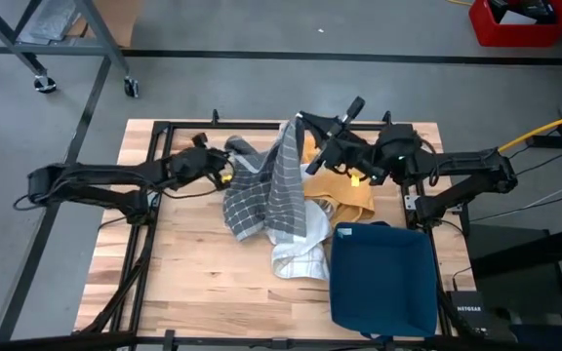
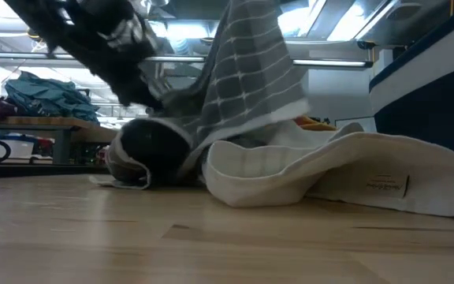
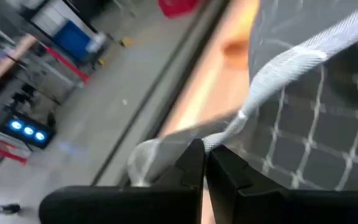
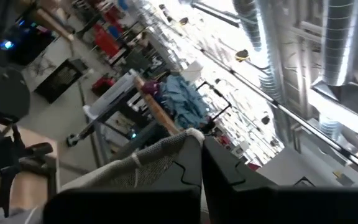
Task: Fold towel
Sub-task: Fold the gray towel
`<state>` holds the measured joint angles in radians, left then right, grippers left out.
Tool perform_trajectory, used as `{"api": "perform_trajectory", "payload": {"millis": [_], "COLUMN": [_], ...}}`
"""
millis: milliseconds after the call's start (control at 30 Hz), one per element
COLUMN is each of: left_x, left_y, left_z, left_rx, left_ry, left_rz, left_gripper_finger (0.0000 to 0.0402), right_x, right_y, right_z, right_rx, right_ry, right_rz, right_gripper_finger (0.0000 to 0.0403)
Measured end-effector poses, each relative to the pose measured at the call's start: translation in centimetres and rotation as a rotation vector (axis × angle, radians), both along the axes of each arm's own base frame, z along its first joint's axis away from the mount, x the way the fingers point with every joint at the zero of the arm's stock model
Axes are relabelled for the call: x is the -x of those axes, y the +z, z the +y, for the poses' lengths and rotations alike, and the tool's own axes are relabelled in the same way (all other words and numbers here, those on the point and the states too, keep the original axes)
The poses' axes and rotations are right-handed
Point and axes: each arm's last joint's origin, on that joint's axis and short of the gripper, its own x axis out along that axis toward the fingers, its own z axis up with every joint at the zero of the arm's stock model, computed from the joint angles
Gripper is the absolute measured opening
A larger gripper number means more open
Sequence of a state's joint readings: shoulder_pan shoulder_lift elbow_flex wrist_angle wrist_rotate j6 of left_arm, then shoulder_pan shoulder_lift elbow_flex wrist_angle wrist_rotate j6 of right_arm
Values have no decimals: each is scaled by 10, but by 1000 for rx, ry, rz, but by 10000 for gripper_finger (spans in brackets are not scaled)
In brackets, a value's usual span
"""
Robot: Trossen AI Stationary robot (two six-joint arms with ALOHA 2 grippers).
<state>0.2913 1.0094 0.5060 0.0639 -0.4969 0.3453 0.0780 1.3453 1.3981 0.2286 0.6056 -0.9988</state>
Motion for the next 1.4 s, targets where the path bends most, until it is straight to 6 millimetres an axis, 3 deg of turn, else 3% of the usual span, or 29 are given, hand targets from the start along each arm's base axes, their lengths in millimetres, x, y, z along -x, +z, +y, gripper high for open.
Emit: {"api": "perform_trajectory", "payload": {"millis": [200, 400, 767, 933, 1100, 1400], "left_x": [26, 46, 60, 61, 61, 62], "left_y": [34, 53, 96, 102, 100, 99], "left_z": [-6, -11, -15, -15, -15, -14], "left_rx": [-109, -156, -359, -387, -409, -421], "left_ry": [49, 102, 122, 125, 123, 193], "left_rz": [-139, -263, -587, -607, -552, -508], "left_gripper_finger": [1, 1, 0, 0, 0, 0], "right_x": [10, 19, 17, 12, 5, 19], "right_y": [30, 54, 92, 113, 121, 135], "right_z": [0, 2, 1, -8, -16, -21], "right_rx": [2, 33, 73, 86, 85, 64], "right_ry": [40, 139, 194, 166, 137, -95], "right_rz": [-104, -178, -289, -346, -303, -286], "right_gripper_finger": [1, 1, 1, 1, 1, 1]}}
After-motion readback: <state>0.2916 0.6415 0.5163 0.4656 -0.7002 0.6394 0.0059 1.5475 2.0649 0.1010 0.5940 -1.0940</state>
